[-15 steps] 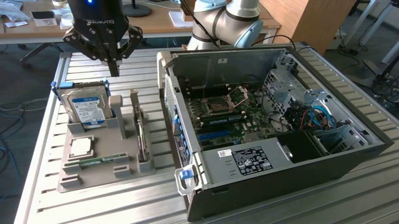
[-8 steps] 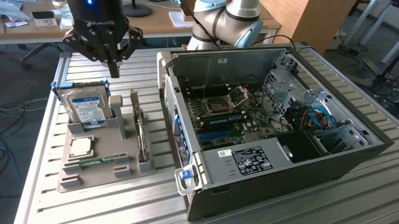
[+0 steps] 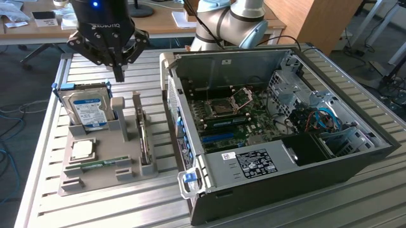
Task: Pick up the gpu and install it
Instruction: 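Reach for the gpu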
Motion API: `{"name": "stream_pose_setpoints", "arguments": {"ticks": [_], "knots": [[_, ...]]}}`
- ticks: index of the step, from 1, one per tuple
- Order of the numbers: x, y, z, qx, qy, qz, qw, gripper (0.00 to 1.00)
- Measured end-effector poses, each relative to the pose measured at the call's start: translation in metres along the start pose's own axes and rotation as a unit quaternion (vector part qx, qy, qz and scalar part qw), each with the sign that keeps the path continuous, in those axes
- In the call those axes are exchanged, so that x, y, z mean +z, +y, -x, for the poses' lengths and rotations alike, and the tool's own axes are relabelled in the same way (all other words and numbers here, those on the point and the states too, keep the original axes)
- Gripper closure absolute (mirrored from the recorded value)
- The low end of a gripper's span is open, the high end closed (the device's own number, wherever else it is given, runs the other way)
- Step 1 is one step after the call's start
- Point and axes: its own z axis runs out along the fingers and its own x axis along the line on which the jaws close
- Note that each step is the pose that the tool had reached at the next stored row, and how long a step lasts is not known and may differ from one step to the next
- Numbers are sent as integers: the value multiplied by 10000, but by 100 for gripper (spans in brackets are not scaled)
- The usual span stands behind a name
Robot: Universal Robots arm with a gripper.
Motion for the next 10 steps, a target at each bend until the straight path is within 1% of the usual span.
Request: {"name": "stream_pose_setpoints", "arguments": {"ticks": [3, 10], "knots": [[-1, -34, 17, 1, 0, -7, 10000, 89], [-5, -142, 39, 4, -2, -24, 10000, 89]]}}
